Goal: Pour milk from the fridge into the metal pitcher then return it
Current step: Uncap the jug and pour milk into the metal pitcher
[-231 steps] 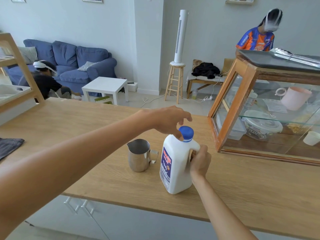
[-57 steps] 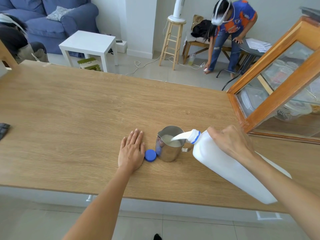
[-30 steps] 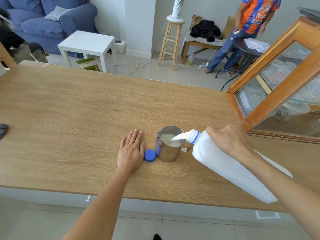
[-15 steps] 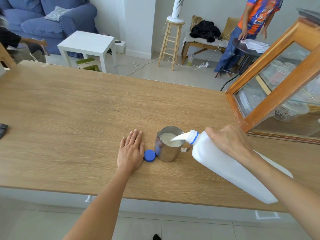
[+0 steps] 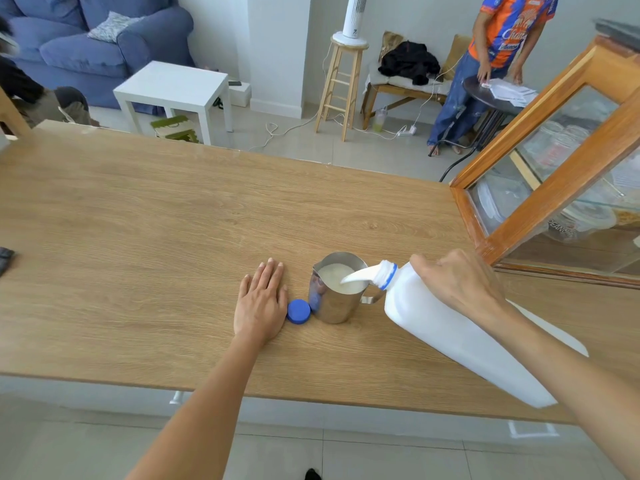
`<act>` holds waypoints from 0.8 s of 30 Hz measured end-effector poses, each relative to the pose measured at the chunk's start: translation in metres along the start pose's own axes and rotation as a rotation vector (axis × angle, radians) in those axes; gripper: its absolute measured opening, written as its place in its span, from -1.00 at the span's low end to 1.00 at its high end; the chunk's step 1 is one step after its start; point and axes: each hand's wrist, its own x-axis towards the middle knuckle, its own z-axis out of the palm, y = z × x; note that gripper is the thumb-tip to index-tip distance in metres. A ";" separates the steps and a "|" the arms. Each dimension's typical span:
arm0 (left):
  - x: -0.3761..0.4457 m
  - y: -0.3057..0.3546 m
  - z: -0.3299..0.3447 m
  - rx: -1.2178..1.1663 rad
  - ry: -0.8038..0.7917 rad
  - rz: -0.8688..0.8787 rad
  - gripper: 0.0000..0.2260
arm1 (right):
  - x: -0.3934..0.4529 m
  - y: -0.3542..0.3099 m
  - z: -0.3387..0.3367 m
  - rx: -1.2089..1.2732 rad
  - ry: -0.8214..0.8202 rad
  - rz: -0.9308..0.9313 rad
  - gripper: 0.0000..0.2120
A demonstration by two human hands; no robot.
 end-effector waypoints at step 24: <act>-0.003 0.003 -0.004 -0.012 0.010 -0.001 -0.52 | -0.001 -0.004 0.000 0.081 -0.011 0.024 -0.53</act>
